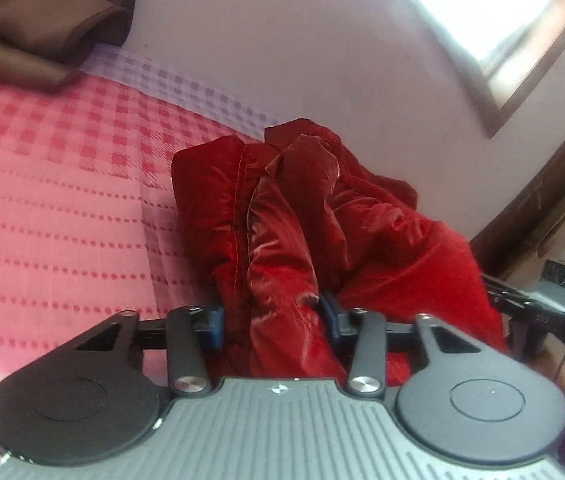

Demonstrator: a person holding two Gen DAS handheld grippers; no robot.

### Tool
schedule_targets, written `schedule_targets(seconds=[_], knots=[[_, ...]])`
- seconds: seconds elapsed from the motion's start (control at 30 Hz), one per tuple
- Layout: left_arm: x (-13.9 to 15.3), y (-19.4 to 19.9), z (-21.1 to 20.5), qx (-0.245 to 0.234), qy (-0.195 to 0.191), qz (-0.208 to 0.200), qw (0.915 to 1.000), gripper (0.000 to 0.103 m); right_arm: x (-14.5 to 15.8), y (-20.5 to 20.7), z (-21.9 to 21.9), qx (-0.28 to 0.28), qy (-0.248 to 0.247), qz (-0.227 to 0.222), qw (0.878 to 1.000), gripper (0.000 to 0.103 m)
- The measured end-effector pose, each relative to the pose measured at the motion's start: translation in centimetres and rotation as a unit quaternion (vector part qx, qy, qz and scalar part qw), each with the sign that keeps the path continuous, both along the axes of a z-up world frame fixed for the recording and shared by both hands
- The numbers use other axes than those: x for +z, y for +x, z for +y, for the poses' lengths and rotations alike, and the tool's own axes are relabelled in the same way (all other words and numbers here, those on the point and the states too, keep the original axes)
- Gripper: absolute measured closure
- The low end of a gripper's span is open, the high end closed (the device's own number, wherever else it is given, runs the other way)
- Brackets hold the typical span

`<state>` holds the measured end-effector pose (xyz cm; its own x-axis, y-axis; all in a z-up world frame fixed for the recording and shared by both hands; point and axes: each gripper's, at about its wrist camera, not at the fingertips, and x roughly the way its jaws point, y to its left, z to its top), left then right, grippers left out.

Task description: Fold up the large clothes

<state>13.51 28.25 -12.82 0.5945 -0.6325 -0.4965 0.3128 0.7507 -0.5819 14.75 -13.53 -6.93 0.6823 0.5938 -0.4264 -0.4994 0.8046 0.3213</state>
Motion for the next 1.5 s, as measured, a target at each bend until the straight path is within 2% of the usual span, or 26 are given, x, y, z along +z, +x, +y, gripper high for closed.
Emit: schedule_targets(seconds=[0.07,0.2,0.33,0.47,0.6,0.7,0.77,0.83,0.9,1.0,1.1,1.33,1.43,1.5], knots=[[0.2,-1.2,0.3,-0.003,-0.008,-0.007,0.9999,0.068,-0.2,0.0,0.0,0.007,0.004,0.001,1.0,0.036],[0.1,-3.6,1.3,-0.004,-0.024,-0.008,0.9997,0.069,-0.3,-0.5,0.0,0.028,0.004,0.001,1.0,0.034],[0.1,-3.5,1.6,0.006,-0.022,-0.01,0.9997,0.067,-0.2,-0.5,-0.2,0.029,0.016,-0.005,0.999,0.034],[0.1,-3.1,1.2,0.007,-0.015,-0.005,0.9999,0.058,0.4,-1.3,-1.0,0.011,0.04,-0.014,0.999,0.033],[-0.5,-2.7,1.6,0.012,-0.025,0.005,0.9996,0.047,1.6,-3.2,-1.3,-0.003,0.028,-0.045,0.999,0.033],[-0.8,-2.2,2.0,0.013,-0.046,0.018,0.9987,0.047,2.5,-3.7,-1.3,-0.005,0.03,-0.048,0.998,0.047],[-0.8,-2.1,1.8,0.012,-0.041,0.015,0.999,0.047,2.9,-3.6,-1.0,-0.001,0.03,-0.044,0.999,0.05],[-0.8,-2.1,1.6,0.011,-0.036,0.011,0.9992,0.05,2.9,-3.2,-0.4,0.004,0.019,-0.036,0.999,0.059],[-0.6,-2.3,1.3,0.01,-0.027,0.003,0.9996,0.056,2.5,-2.5,0.5,0.001,-0.011,-0.027,1.0,0.065],[-0.4,-2.8,1.1,0.007,-0.016,-0.011,0.9998,0.059,0.9,-0.9,1.2,-0.008,-0.028,0.002,1.0,0.067],[-0.7,-2.7,1.3,0.009,-0.027,-0.005,0.9996,0.059,-0.1,0.3,1.2,-0.012,-0.021,0.02,0.999,0.068],[-1.2,-2.0,1.7,-0.001,-0.052,0.021,0.9984,0.056,-0.7,0.6,1.2,-0.005,-0.025,0.034,0.999,0.068],[-1.1,-2.0,1.5,0.001,-0.046,0.017,0.9988,0.056,-0.3,0.6,1.3,-0.007,-0.024,0.033,0.999,0.067],[-0.9,-2.2,1.3,0.002,-0.036,0.009,0.9993,0.06,0.0,0.5,1.2,-0.01,-0.016,0.033,0.999,0.067]])
